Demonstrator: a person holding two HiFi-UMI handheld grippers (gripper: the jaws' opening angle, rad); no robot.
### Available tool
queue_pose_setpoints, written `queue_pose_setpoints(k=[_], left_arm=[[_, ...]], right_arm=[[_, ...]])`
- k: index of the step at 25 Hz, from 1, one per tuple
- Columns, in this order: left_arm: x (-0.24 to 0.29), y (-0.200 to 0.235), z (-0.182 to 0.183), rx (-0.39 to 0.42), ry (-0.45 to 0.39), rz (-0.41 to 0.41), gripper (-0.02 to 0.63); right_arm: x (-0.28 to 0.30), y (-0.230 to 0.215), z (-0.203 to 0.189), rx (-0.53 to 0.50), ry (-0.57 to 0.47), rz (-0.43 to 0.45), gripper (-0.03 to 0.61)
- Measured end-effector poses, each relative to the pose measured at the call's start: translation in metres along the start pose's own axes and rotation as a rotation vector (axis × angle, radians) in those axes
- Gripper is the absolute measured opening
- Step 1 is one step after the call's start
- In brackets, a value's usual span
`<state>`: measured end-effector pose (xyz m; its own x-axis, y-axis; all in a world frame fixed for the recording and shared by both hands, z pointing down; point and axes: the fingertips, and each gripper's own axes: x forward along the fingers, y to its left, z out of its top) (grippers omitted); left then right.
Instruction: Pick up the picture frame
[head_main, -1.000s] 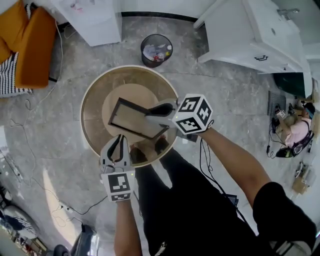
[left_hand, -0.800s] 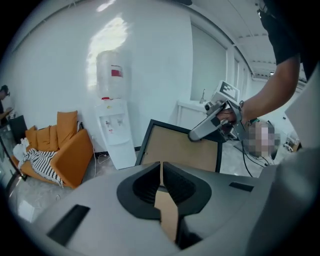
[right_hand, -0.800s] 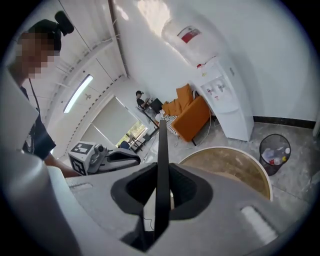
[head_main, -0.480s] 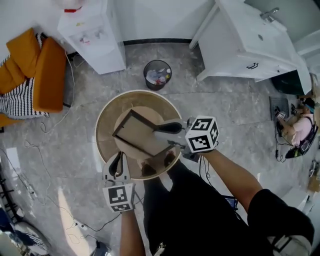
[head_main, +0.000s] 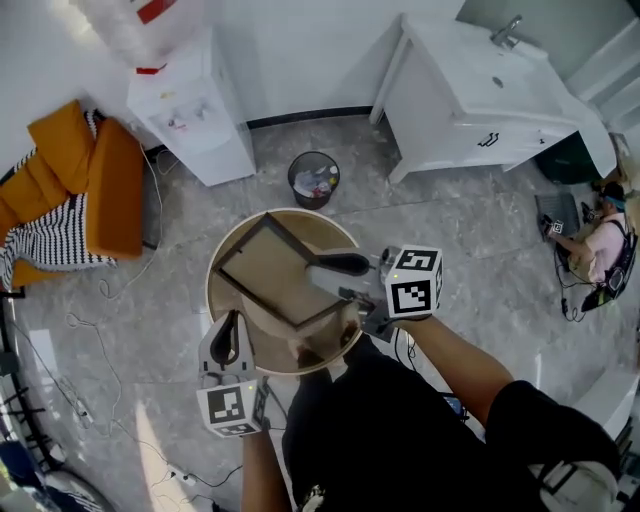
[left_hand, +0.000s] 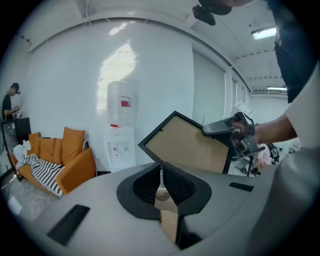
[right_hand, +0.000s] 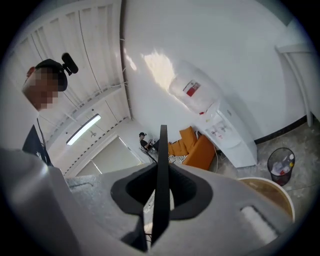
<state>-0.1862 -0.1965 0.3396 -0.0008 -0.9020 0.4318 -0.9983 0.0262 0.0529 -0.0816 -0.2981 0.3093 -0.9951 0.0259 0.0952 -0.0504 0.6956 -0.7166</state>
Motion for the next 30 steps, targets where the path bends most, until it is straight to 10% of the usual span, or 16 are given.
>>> queue_pose_setpoints(k=[11,30], left_arm=[[-0.022,0.005,0.123,0.090,-0.244,0.038,0.026],[-0.048,-0.044,0.210,0.193,-0.432,0.011,0.026]], right_arm=[[-0.009,0.065,0.079,-0.245,-0.192,-0.103,0.064],[-0.044,0.162,0.155,-0.551,-0.442,-0.134,0.063]])
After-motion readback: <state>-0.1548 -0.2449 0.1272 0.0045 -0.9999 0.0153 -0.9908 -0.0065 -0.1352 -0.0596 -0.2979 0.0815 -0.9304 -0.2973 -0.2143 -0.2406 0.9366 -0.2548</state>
